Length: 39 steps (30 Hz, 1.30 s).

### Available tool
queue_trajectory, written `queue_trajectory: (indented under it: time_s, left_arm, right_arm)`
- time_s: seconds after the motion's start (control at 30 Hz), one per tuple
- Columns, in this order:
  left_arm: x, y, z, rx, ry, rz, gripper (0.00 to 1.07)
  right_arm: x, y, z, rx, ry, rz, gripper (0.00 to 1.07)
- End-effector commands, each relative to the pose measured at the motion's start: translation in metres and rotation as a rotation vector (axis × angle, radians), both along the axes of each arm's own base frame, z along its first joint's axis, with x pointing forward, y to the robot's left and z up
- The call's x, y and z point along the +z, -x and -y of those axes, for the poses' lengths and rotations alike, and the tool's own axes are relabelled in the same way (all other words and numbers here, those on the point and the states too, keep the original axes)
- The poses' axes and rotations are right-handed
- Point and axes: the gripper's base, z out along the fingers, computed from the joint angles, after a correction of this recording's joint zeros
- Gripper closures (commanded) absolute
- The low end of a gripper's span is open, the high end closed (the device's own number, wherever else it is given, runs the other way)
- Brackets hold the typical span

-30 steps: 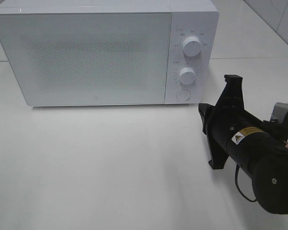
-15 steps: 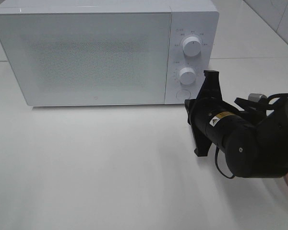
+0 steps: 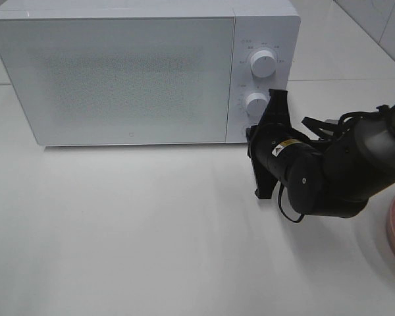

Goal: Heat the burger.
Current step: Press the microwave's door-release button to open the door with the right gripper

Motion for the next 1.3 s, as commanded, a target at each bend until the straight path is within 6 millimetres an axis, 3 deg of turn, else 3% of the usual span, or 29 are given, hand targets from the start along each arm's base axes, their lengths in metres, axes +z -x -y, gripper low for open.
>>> queue_trajectory:
  time_s: [0.03,0.43,0.63,0.87,1.3]
  left_arm:
    - [0.000,0.002,0.000,0.000,0.002,0.029,0.09]
    - [0.000,0.001,0.000,0.000,0.003,0.027,0.09]
    - [0.000,0.001,0.000,0.000,0.003,0.027,0.09]
    - [0.000,0.001,0.000,0.000,0.003,0.027,0.09]
    - [0.000,0.001,0.000,0.000,0.003,0.027,0.09]
  right_arm:
    - [-0.007,-0.009,-0.005,0.004,-0.011,-0.011,1.07]
    - [-0.018,-0.023,-0.008,-0.027,-0.018,-0.026,1.07]
    - [-0.019,-0.029,0.003,-0.054,-0.006,-0.023,1.07]
    - [-0.013,-0.038,-0.004,-0.033,-0.016,0.012,1.07]
    - [0.000,-0.047,0.001,-0.075,-0.011,0.145,1.07]
